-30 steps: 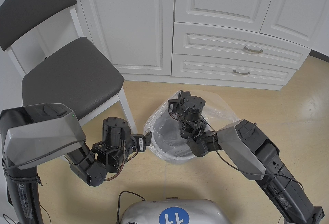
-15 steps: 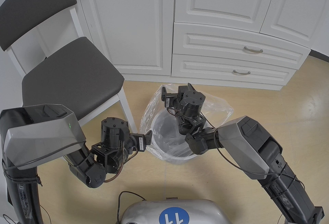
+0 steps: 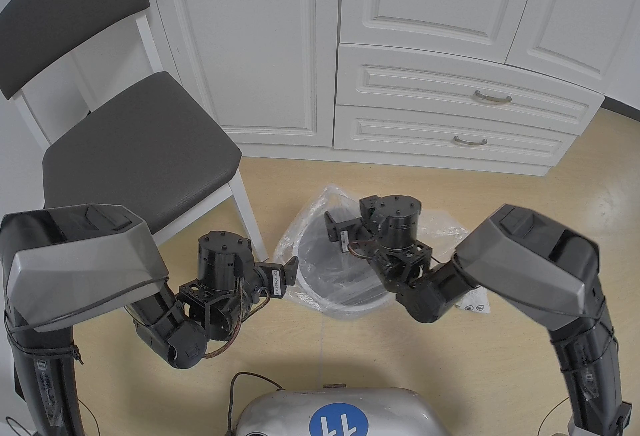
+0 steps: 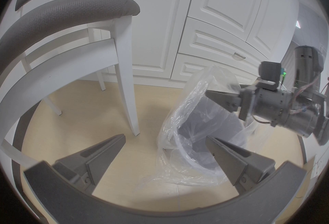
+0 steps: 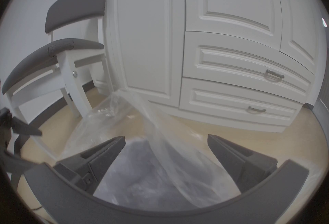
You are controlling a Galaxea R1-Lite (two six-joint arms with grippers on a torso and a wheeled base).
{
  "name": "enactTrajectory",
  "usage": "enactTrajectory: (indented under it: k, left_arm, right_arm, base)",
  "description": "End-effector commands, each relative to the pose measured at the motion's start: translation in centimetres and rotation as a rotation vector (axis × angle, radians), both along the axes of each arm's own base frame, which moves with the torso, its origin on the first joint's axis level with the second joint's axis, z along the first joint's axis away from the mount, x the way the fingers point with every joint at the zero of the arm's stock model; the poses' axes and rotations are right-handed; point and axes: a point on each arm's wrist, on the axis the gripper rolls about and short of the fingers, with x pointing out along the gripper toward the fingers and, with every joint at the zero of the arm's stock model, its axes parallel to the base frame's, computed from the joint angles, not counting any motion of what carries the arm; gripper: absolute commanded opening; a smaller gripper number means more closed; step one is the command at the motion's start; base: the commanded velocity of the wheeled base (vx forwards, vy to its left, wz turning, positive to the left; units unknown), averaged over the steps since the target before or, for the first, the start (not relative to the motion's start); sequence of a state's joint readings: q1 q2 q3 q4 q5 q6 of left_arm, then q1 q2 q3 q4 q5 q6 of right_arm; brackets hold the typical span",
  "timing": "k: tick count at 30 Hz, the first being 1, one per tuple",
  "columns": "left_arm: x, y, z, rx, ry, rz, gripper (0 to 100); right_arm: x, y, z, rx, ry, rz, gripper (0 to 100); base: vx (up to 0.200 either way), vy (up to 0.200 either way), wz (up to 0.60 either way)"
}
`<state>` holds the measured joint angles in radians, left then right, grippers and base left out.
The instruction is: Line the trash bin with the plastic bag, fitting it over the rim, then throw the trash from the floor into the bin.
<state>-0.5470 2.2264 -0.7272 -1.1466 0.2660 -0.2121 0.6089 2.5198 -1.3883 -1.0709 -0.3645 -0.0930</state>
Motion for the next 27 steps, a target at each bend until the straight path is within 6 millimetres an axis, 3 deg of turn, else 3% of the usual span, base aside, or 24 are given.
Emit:
enactTrajectory:
  k: [1, 8, 13, 21, 27]
  left_arm:
    - [-0.6, -0.6, -0.2, 0.005, 0.008, -0.019, 100]
    - [-0.7, -0.7, -0.2, 0.004, 0.007, -0.022, 100]
    - [-0.8, -0.8, -0.1, 0.005, 0.003, -0.026, 100]
    - [-1.0, -2.0, 0.6, -0.005, -0.049, 0.001, 100]
    - [-1.4, -2.6, 1.0, 0.065, -0.11, 0.031, 100]
  right_arm:
    - [-6.0, -6.3, 6.6, -0.027, 0.036, 0.001, 100]
    - [-10.7, -8.7, 8.0, -0.039, 0.067, 0.008, 100]
    - [-11.7, -9.3, 7.7, -0.049, 0.089, 0.008, 100]
    - [-12.0, -7.2, 2.1, -0.12, 0.228, 0.022, 100]
    - [-12.9, -6.6, 0.9, -0.221, 0.242, 0.049, 100]
  base:
    - [0.0, 0.0, 0.0]
    - [0.0, 0.0, 0.0]
    - [0.0, 0.0, 0.0]
    - [0.0, 0.0, 0.0]
    - [0.0, 0.0, 0.0]
